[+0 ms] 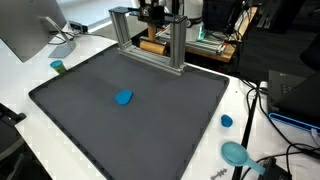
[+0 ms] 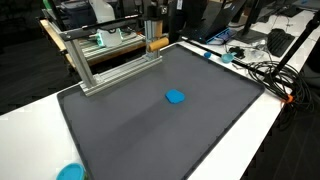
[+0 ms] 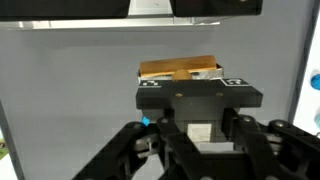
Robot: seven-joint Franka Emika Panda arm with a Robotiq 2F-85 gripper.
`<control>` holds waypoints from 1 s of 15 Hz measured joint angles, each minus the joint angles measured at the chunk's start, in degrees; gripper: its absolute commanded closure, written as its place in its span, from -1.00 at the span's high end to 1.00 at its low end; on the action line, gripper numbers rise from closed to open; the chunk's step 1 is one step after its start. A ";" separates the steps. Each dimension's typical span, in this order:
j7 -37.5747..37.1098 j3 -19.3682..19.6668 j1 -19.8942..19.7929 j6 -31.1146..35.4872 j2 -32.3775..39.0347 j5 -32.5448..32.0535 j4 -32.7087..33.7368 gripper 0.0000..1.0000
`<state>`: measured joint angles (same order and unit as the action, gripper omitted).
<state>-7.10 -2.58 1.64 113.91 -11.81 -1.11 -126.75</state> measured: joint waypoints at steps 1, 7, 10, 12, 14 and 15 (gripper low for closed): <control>1.81 0.92 -0.14 1.83 -0.14 1.01 -1.08 -0.57; 14.26 5.81 -1.01 6.14 -4.21 5.19 -6.36 -0.57; 16.11 6.43 -1.11 4.50 -8.15 5.19 -7.62 -0.57; 16.20 6.41 -1.10 4.24 -9.60 5.15 -8.18 -0.57; 16.13 6.13 -1.10 4.18 -9.30 4.81 -8.18 -0.57; 16.02 5.91 -1.10 4.17 -9.16 4.77 -8.21 -0.57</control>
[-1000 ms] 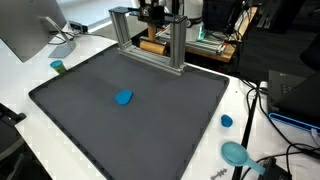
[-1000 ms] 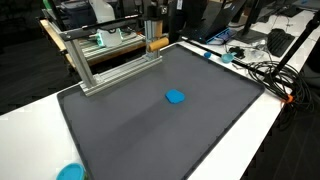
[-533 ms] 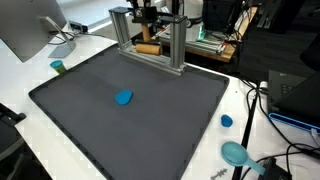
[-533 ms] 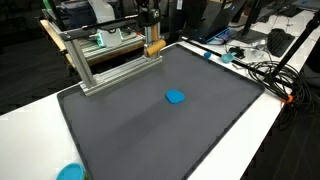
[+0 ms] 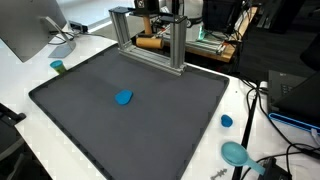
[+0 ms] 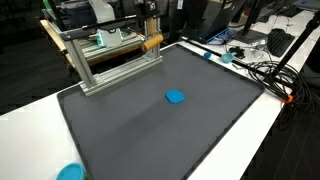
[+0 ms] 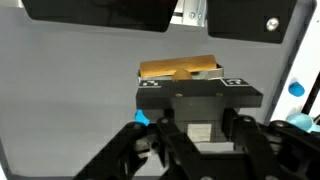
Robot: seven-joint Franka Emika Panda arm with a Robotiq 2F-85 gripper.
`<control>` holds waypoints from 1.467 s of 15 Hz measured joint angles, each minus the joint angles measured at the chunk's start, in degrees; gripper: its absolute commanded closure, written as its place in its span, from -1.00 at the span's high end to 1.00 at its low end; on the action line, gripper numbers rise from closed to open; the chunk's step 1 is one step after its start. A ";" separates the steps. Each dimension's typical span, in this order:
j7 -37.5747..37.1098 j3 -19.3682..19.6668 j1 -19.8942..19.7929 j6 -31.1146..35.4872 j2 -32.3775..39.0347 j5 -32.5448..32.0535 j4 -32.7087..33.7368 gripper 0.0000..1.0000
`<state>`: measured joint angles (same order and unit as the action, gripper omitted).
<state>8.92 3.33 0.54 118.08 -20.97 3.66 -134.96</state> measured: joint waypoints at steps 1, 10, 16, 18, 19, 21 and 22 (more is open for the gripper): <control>-0.22 -0.17 0.00 -0.16 -0.02 -0.17 -0.02 -0.57; -2.17 -0.15 -1.22 -3.33 -3.64 -1.02 -3.37 -0.57; -2.25 -0.10 -1.84 -5.03 -8.17 -1.06 -6.76 -0.57; -2.25 -0.26 -1.82 -5.81 -9.82 -1.06 -7.61 -0.57; -2.25 -0.37 -1.80 -6.18 -10.62 -1.06 -7.91 -0.57; -2.25 -0.50 -1.77 -6.84 -12.06 -1.06 -8.49 -0.57; -2.25 -0.55 -1.76 -7.18 -12.67 -1.06 -8.86 -0.57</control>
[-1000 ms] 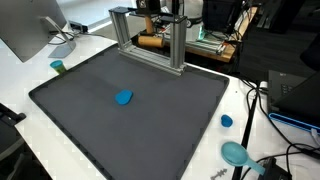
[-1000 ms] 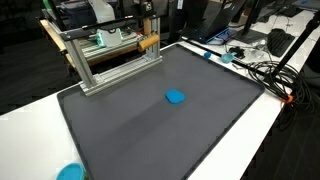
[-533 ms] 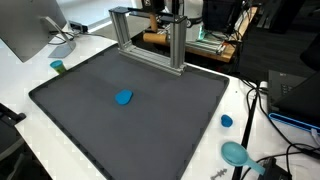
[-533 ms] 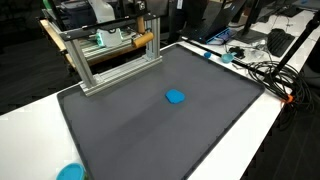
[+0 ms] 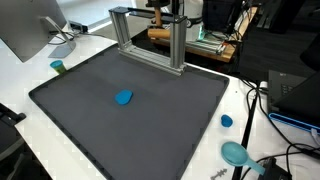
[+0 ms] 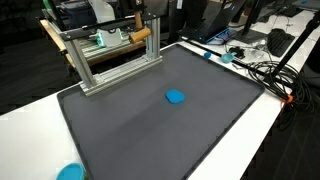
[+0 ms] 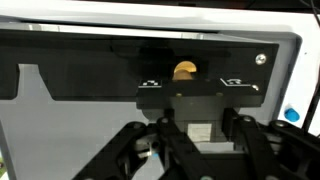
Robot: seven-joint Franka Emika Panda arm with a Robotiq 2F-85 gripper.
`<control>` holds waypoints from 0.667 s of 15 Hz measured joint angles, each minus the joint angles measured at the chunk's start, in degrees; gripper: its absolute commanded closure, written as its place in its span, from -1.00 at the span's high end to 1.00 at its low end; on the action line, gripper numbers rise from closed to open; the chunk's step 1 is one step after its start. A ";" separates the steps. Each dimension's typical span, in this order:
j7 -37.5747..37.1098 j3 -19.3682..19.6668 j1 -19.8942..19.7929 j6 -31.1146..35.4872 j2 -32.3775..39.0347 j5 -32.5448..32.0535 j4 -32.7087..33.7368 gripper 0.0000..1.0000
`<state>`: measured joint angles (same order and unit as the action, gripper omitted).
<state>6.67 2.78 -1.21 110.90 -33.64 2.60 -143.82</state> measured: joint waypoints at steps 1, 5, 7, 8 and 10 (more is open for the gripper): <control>0.00 -0.03 0.04 -0.41 -0.46 0.00 -0.30 -0.57; 0.12 -0.09 0.22 -2.16 -0.92 -0.29 -0.70 0.72; 0.11 -0.25 0.48 -3.25 -0.92 -0.29 -0.70 1.00; 0.07 -0.32 0.55 -3.57 -0.92 -0.29 -0.70 1.00; 0.03 -0.36 0.57 -3.76 -0.92 -0.29 -0.70 1.00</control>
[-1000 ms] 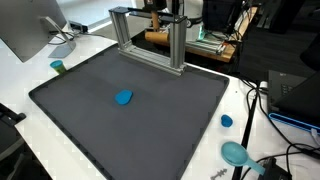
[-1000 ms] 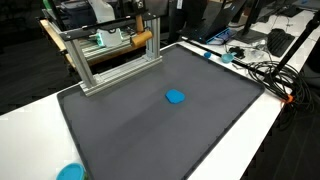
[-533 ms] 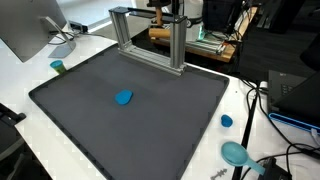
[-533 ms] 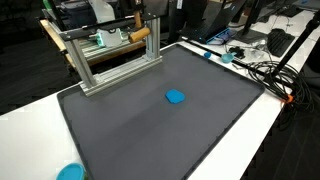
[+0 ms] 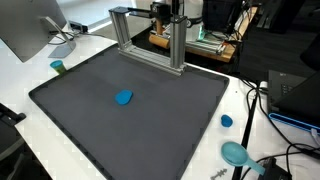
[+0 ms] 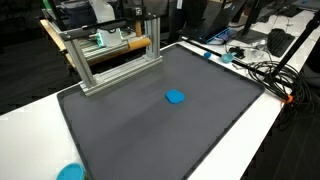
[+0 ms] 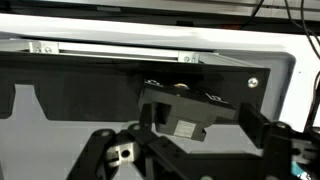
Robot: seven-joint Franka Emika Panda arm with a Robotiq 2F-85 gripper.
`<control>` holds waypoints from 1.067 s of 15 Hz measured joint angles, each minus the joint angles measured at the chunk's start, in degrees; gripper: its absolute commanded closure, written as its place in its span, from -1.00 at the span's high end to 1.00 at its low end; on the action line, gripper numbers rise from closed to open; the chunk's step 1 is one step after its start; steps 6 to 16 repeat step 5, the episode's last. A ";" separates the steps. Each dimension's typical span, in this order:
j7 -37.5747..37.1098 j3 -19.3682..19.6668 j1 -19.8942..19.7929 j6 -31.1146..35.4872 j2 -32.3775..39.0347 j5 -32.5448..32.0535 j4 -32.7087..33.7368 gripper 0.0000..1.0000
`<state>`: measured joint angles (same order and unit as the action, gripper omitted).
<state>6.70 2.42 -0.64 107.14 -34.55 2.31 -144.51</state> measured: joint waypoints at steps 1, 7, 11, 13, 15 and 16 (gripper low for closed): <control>-0.23 0.00 -0.02 0.00 0.00 0.00 0.01 1.00; -2.21 0.56 -0.72 5.78 -1.00 0.53 0.50 1.00; -2.21 0.56 -0.72 5.78 -1.00 0.53 0.50 1.00; -2.21 0.56 -0.72 5.78 -1.00 0.53 0.50 1.00; -2.21 0.56 -0.72 5.78 -1.00 0.53 0.50 1.00; -2.21 0.56 -0.72 5.78 -1.00 0.53 0.50 1.00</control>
